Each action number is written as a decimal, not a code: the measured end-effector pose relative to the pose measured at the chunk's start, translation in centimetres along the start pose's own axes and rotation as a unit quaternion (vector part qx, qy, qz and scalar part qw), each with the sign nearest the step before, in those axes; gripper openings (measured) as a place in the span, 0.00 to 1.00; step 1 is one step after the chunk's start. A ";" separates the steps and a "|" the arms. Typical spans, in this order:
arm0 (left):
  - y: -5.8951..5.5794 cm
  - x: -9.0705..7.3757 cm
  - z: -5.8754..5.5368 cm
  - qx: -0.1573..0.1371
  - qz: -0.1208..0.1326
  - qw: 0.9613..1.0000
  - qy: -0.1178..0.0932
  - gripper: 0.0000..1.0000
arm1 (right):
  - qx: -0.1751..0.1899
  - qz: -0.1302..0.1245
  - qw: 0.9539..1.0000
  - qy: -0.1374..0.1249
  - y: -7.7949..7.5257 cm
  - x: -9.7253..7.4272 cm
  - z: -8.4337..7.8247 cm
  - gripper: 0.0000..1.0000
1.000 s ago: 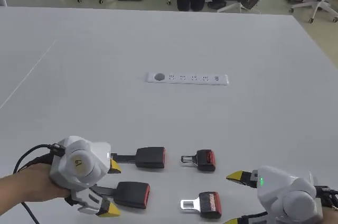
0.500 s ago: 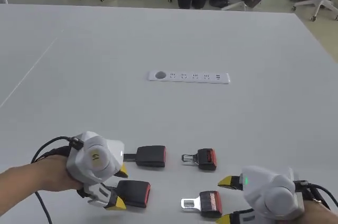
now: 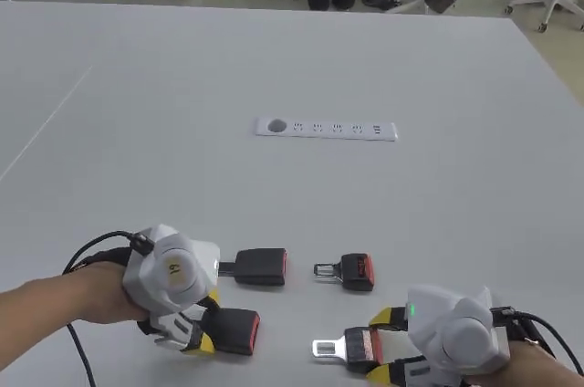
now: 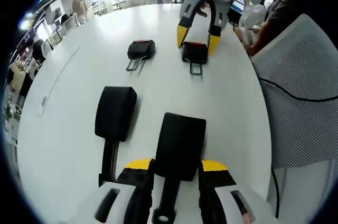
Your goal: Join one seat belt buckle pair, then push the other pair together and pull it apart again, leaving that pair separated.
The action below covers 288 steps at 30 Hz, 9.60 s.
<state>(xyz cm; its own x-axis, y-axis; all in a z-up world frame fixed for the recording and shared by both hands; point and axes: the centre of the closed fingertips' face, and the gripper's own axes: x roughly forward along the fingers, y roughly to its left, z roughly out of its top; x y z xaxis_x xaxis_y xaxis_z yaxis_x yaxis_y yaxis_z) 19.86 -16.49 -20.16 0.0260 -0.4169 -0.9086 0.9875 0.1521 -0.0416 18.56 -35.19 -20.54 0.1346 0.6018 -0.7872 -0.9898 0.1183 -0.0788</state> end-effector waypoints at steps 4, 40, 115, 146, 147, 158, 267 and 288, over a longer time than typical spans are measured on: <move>-0.1 0.1 0.0 0.003 -0.002 1.000 0.002 0.34 | 0.003 0.000 1.000 0.000 -0.1 0.1 -0.2 0.33; -0.1 0.5 -0.4 0.017 -0.006 1.000 0.011 0.32 | 0.010 -0.009 1.000 -0.005 -0.6 1.0 1.2 0.32; 0.2 0.8 -0.8 0.022 -0.002 1.000 0.017 0.32 | 0.006 0.002 0.999 -0.046 -0.5 5.6 7.4 0.30; 0.0 0.5 -0.5 0.018 -0.002 1.000 0.014 0.31 | 0.019 0.006 0.999 -0.024 -0.4 6.2 7.8 0.29; 0.1 0.6 -0.6 0.017 -0.003 1.000 0.013 0.31 | 0.020 0.005 1.000 -0.024 -0.4 6.2 7.8 0.29; 0.3 0.7 -0.7 0.016 -0.002 1.000 0.015 0.31 | 0.039 -0.004 0.999 -0.027 -0.4 6.9 8.7 0.29; 6.3 -3.2 3.0 -0.005 0.057 0.998 -0.028 0.47 | 0.021 -0.060 0.998 -0.023 -7.2 -0.7 5.9 0.40; 8.3 -0.9 4.3 -0.015 0.039 0.999 -0.015 0.46 | 0.032 -0.051 0.998 0.000 -10.1 -0.9 3.5 0.41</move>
<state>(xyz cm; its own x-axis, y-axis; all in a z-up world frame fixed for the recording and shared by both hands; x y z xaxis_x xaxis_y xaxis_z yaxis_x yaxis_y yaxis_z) 28.74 -18.77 -17.93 0.1082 -0.4285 -0.8970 0.9772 0.2115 0.0168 28.59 -34.20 -16.92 0.2335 0.5836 -0.7777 -0.9662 0.2292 -0.1181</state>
